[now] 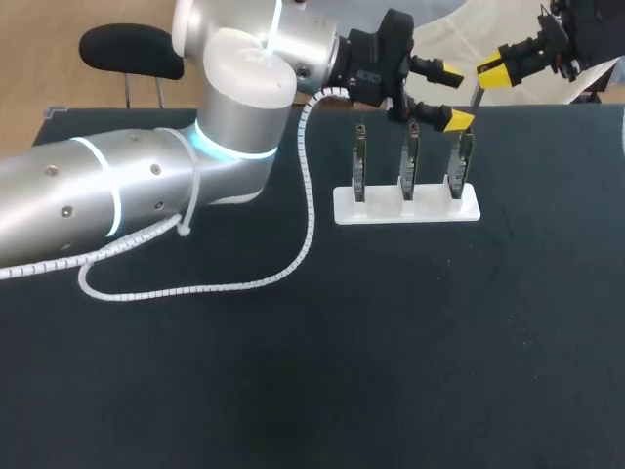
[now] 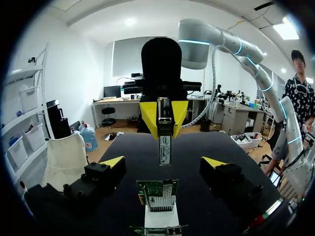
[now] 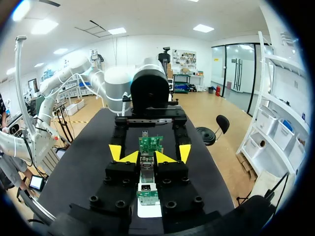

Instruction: Pick up the optical module with the left hand, and insert it into the network port with the right hand.

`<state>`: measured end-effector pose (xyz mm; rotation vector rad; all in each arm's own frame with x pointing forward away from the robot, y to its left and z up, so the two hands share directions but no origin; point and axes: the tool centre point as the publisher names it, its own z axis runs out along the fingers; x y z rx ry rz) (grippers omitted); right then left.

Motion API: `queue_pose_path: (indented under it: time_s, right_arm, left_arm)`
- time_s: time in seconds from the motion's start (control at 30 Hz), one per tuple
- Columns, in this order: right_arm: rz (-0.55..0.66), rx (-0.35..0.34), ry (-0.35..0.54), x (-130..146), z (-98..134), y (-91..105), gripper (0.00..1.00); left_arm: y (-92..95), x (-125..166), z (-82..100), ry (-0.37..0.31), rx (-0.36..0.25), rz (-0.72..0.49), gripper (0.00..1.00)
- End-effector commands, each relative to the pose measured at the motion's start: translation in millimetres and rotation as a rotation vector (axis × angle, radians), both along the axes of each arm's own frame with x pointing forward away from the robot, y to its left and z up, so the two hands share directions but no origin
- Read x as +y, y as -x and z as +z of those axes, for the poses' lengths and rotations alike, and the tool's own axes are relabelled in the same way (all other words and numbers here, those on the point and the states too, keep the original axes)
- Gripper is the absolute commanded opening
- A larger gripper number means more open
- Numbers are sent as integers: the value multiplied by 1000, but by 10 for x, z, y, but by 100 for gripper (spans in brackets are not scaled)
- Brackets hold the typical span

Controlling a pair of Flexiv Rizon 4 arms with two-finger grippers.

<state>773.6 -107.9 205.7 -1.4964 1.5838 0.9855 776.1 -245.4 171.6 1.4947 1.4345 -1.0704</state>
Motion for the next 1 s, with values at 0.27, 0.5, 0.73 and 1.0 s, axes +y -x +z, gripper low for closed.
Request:
queue_pose_path:
  time_s: [0.27, 0.5, 0.73, 1.0]
  right_arm:
    - [7, -2, 9, 13, -10, -15, 0]
    - [10, -2, 14, 13, -16, -3, 0]
    - [10, 0, 18, 2, -18, 4, 0]
    - [7, 0, 22, -16, -17, 3, 0]
  left_arm:
    - [104, 14, -21, -91, 34, -39, 100]
    - [137, 39, -36, -171, 36, -43, 100]
    - [156, 71, -102, -216, 53, -37, 100]
    - [171, 86, -150, -229, 69, -26, 100]
